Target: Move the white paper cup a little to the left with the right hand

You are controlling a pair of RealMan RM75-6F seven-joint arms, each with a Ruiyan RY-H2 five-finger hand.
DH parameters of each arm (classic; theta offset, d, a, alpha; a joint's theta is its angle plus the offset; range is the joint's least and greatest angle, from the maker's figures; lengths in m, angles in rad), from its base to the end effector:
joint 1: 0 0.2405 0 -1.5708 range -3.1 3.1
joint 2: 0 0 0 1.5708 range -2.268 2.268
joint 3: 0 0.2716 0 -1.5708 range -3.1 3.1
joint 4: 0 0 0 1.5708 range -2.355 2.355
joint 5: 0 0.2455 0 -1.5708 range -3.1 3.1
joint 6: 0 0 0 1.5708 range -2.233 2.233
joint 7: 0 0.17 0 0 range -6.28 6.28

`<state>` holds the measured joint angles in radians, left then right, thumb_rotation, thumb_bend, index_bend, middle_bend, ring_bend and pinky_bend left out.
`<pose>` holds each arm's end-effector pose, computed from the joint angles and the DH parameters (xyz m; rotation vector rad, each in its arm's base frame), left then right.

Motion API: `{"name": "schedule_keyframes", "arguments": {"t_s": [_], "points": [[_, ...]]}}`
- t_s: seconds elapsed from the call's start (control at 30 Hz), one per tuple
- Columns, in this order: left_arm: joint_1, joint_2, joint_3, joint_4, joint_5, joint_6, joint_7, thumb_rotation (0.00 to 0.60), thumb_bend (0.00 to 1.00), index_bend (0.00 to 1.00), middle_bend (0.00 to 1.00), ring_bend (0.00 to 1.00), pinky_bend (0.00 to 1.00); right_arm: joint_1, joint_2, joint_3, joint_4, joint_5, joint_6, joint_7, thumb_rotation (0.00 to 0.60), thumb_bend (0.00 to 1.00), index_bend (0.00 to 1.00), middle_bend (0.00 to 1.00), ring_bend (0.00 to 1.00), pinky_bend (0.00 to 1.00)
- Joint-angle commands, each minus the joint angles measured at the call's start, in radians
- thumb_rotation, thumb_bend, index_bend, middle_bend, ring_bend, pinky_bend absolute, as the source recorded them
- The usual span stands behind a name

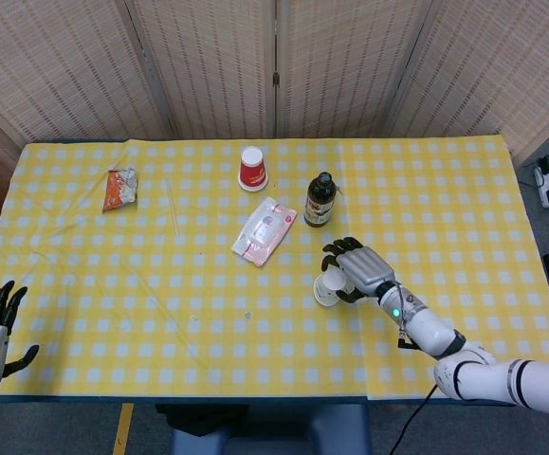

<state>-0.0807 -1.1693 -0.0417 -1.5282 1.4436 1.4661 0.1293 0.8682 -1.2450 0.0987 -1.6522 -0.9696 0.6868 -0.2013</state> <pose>-0.3640 0.2085 0.1248 -1.3955 -0.8263 -0.7358 -0.1651 -0.3899 -0.0135 2.0292 -1.1440 0.7102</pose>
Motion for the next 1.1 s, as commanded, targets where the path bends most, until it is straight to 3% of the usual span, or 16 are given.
{"name": "schedule_keyframes", "arguments": {"t_s": [0.03,0.47,0.8,1.1], "points": [[0.000,0.000,0.000,0.001,-0.001,0.000,0.000,0.600,0.28,0.06,0.04,0.00,0.00,0.002,-0.004,-0.004,0.003,0.001,0.003,-0.006,0.600,0.40,0.39,0.15,0.07,0.00],[0.004,0.001,0.001,0.004,0.000,0.003,-0.006,0.600,0.28,0.06,0.04,0.00,0.00,0.011,-0.020,-0.021,0.009,0.017,0.009,-0.031,0.600,0.40,0.39,0.13,0.06,0.00],[0.006,-0.001,0.001,0.009,0.000,0.003,-0.013,0.600,0.28,0.06,0.04,0.00,0.00,0.011,-0.019,-0.025,0.007,0.013,0.014,-0.028,0.600,0.40,0.26,0.11,0.07,0.00],[0.005,0.000,-0.001,0.011,0.002,0.005,-0.015,0.600,0.28,0.06,0.04,0.00,0.00,-0.014,0.019,-0.021,-0.031,-0.020,0.053,-0.007,0.600,0.40,0.22,0.11,0.07,0.00]]}}
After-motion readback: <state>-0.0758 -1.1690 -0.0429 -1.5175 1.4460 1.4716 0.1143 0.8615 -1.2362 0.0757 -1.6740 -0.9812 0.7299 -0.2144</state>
